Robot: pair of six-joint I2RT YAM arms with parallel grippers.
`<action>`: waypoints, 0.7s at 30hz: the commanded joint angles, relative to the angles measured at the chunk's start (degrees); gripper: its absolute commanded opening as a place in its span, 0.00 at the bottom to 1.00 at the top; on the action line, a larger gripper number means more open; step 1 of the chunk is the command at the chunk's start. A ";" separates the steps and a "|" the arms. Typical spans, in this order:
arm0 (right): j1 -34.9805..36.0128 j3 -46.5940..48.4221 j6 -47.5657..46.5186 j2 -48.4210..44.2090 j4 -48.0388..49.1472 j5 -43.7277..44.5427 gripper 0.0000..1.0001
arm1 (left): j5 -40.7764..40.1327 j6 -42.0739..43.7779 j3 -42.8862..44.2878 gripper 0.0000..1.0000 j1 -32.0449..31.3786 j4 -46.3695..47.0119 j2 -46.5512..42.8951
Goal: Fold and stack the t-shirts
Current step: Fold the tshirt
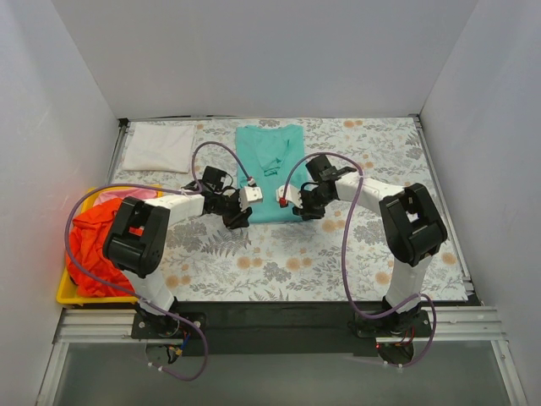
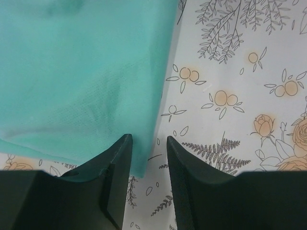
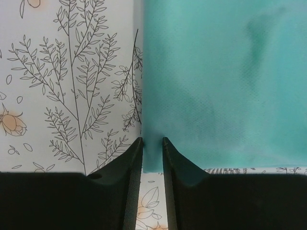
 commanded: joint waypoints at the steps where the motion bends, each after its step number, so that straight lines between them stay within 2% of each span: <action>1: 0.06 -1.42 -1.51 0.99 1.57 0.89 0.29 | -2.18 2.39 -0.28 0.33 -0.38 -0.03 1.19; 5: -0.03 -2.82 -1.86 0.64 2.09 1.95 0.22 | -5.61 1.33 -0.45 0.27 -0.12 -0.03 2.26; 7: -0.03 -3.53 -1.77 -0.06 1.92 1.95 0.22 | -5.52 2.38 -0.97 0.21 0.05 -0.03 1.64; 9: -0.11 -4.14 -1.86 -0.76 1.92 1.43 0.22 | -5.17 3.00 -1.41 0.19 0.06 -0.29 1.11; 14: 0.06 -5.29 -3.35 -1.21 1.22 2.47 0.32 | -4.73 5.20 -0.37 0.19 0.06 -3.10 2.34; 17: -0.11 -5.99 -4.23 -1.38 0.86 2.66 0.33 | -4.73 6.43 0.16 0.22 0.06 -5.38 2.69; 19: -0.20 -5.99 -4.58 -0.94 0.95 3.27 0.31 | -4.73 7.04 0.17 0.22 -0.03 -6.71 2.69; 21: -0.11 -5.55 -4.32 -0.24 1.04 3.88 0.23 | -4.82 7.40 -0.01 0.20 0.06 -6.97 2.95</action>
